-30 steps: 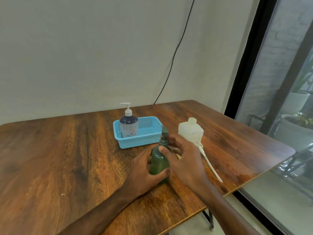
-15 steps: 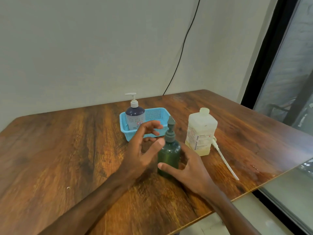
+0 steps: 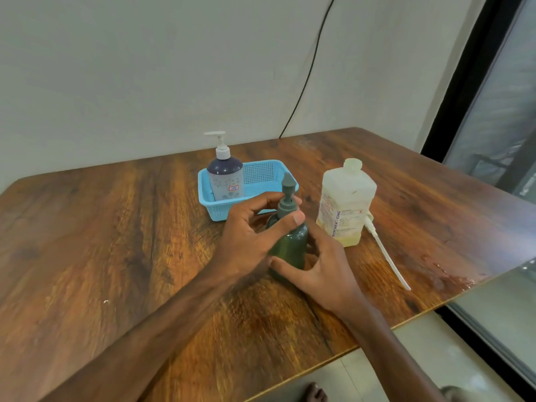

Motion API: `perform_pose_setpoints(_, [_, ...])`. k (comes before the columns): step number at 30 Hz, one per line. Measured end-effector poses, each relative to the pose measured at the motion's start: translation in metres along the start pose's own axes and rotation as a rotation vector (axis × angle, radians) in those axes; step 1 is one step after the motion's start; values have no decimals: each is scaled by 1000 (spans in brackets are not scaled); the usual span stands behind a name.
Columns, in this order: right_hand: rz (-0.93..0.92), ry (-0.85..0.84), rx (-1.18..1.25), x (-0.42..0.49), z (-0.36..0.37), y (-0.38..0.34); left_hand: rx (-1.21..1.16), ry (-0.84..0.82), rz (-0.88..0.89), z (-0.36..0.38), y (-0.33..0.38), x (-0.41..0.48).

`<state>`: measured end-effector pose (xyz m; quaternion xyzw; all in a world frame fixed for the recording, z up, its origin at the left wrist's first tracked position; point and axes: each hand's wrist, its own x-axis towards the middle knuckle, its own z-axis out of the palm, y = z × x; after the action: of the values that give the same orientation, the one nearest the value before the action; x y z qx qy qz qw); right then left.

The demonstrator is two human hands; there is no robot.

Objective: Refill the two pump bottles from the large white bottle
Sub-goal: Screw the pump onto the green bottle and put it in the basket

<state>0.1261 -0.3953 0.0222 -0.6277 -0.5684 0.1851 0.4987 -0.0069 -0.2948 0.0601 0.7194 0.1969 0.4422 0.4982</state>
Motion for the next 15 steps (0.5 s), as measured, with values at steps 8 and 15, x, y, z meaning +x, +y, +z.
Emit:
perform_pose_setpoints(8, [-45, 10, 23, 1, 0, 3, -32, 26, 31, -1, 1, 1])
perform_pose_setpoints(15, [-79, -3, 56, 2, 1, 4, -83, -242, -42, -10, 2, -1])
